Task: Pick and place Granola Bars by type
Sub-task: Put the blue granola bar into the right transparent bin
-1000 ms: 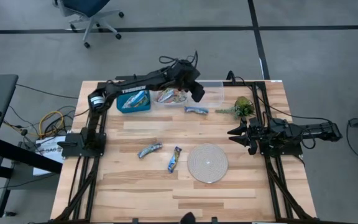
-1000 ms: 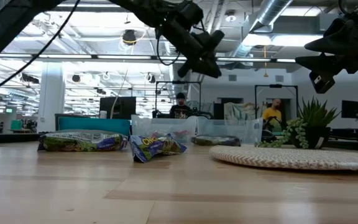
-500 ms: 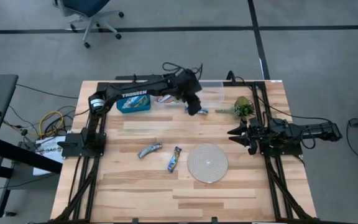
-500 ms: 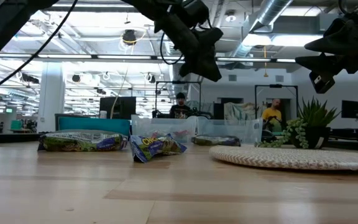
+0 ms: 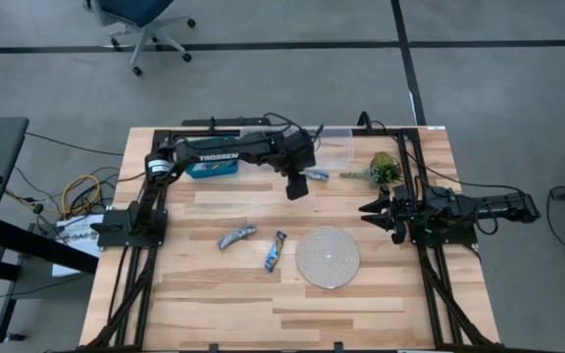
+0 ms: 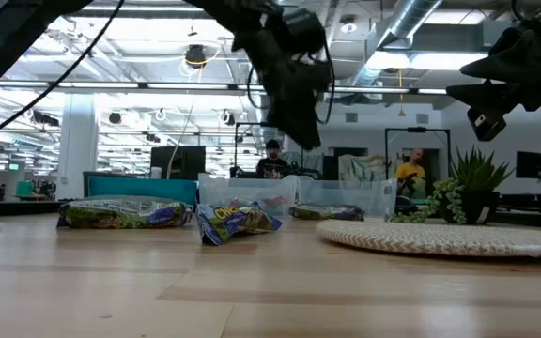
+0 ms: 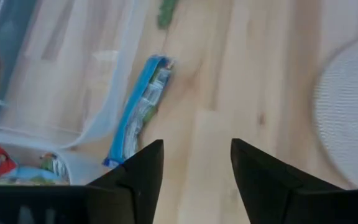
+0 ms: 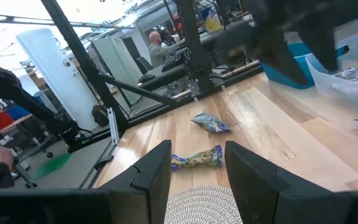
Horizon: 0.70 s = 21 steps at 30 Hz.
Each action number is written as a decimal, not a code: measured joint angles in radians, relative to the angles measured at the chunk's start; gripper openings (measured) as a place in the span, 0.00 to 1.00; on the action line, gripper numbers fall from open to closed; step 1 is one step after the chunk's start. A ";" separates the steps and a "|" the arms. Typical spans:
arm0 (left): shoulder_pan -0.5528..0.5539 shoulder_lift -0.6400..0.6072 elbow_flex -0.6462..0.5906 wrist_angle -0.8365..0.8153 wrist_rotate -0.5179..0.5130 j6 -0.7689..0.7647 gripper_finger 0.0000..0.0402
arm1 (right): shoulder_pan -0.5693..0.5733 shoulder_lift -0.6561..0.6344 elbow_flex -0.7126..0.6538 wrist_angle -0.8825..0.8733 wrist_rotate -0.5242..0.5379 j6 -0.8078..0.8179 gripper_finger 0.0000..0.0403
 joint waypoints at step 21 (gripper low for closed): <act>0.027 0.045 -0.195 0.216 -0.134 -0.059 0.46 | 0.000 -0.001 0.000 0.000 0.000 0.000 0.35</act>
